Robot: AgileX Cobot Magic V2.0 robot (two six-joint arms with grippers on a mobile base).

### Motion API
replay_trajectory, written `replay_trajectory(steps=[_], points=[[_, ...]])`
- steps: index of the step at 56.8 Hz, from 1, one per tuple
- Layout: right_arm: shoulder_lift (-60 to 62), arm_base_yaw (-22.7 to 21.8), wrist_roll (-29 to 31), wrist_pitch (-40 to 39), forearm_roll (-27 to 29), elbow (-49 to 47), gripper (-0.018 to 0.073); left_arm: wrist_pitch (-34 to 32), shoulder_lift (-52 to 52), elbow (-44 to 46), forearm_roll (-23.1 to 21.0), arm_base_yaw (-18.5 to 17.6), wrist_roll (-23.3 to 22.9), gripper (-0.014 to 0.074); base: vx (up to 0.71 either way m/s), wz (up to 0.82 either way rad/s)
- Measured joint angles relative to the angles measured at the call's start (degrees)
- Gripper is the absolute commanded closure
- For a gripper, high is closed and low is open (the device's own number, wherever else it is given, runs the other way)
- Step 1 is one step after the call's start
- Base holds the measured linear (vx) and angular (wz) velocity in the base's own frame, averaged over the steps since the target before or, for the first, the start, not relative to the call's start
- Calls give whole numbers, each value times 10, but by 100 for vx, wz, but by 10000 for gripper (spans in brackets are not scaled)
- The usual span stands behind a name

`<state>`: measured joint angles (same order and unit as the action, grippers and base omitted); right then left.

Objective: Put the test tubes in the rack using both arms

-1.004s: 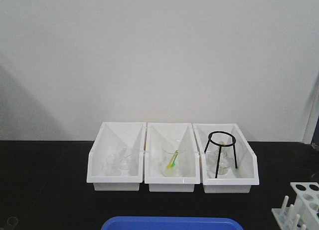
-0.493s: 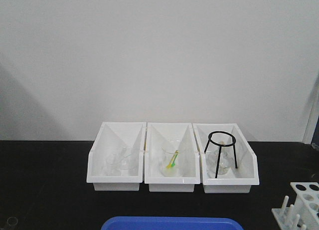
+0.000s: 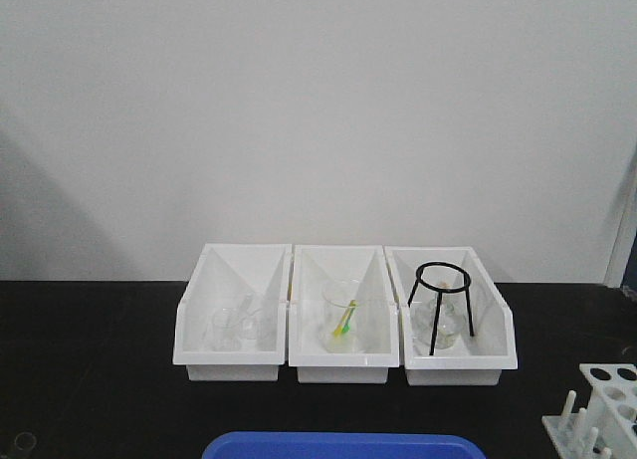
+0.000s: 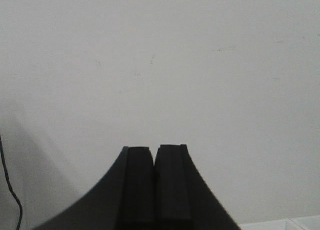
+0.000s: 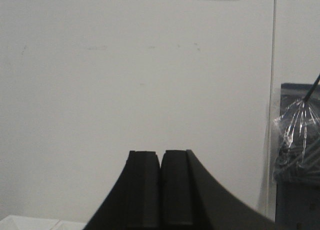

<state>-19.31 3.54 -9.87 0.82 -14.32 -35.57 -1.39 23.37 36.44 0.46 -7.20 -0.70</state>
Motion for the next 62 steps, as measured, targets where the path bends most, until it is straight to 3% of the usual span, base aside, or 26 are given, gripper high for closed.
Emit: replay_trajectory(steps=[15,27,35,46,51,62], points=[[-150,0,0,-4,-2,-74,565,28,179,87,0,0,2,606,0,0],[-192,0,-9,17,0,-74,506,35,231,88,1,0,7,512,0,0],[-191,0,-11,24,0,-74,375,35,232,88,14,0,11,384,0,0],[-191,0,-11,40,0,-74,48,36,232,88,67,0,67,123,0,0],[-191,0,-12,43,0,-74,-57,37,232,88,74,0,83,42,0,0],[-191,0,-12,43,0,-74,-124,34,232,88,76,0,90,-1,0,0]])
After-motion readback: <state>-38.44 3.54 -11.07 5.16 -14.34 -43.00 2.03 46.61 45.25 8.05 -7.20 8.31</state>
